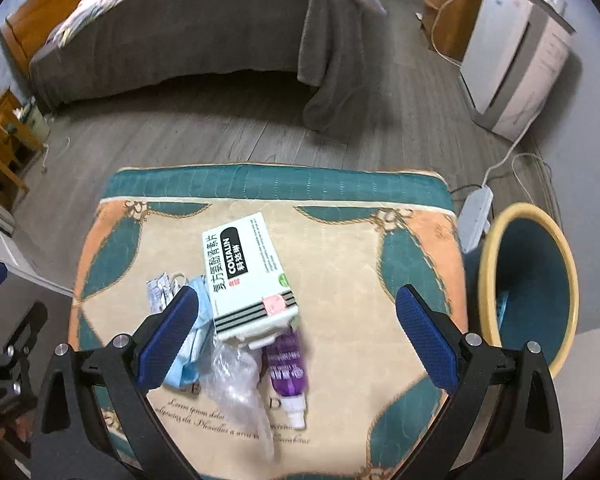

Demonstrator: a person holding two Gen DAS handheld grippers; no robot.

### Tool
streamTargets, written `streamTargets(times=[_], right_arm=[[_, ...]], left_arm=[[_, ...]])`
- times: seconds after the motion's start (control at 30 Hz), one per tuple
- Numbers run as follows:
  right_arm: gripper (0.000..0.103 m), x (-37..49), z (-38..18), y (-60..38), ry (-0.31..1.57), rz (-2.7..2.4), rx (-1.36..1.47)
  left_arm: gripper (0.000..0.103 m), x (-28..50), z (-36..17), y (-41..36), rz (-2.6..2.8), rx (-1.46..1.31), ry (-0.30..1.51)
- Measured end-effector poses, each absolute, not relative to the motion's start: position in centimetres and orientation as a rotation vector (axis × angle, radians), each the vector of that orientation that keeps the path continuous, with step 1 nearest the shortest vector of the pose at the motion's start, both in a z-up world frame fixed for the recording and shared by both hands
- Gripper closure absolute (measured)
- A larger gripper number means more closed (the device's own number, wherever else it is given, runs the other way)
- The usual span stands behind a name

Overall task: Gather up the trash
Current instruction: 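Move both open tools back over the white medicine box, then grasp the white COLTALIN box with right tool while left grasps silver blister strip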

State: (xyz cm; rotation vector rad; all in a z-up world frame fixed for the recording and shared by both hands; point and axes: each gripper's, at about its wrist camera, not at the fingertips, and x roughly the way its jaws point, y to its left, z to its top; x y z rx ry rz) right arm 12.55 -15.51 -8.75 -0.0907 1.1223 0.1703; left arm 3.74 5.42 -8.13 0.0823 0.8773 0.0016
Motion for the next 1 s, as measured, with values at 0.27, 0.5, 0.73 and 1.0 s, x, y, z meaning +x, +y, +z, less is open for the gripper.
streamTargets(times=[0.27, 0.5, 0.73, 1.0], right_arm=[[0.006, 14.1, -12.0, -12.8, 1.181, 0.191, -0.146], [0.006, 15.2, -14.8, -11.4, 1.232, 0.193, -0.233], [0.006, 16.3, -16.6, -11.0, 1.262, 0.213, -0.222], [0.020, 17.2, -18.4, -10.7, 1.316, 0.263, -0.208]], left_arm=[[0.005, 4.9, -11.8, 5.9, 0.008, 0.103, 0.942], [0.005, 5.8, -12.8, 5.9, 0.003, 0.109, 0.959], [0.005, 6.8, -14.2, 5.7, -0.007, 0.102, 0.984], [0.005, 7.8, -16.0, 5.1, -0.026, 0.096, 1.016]])
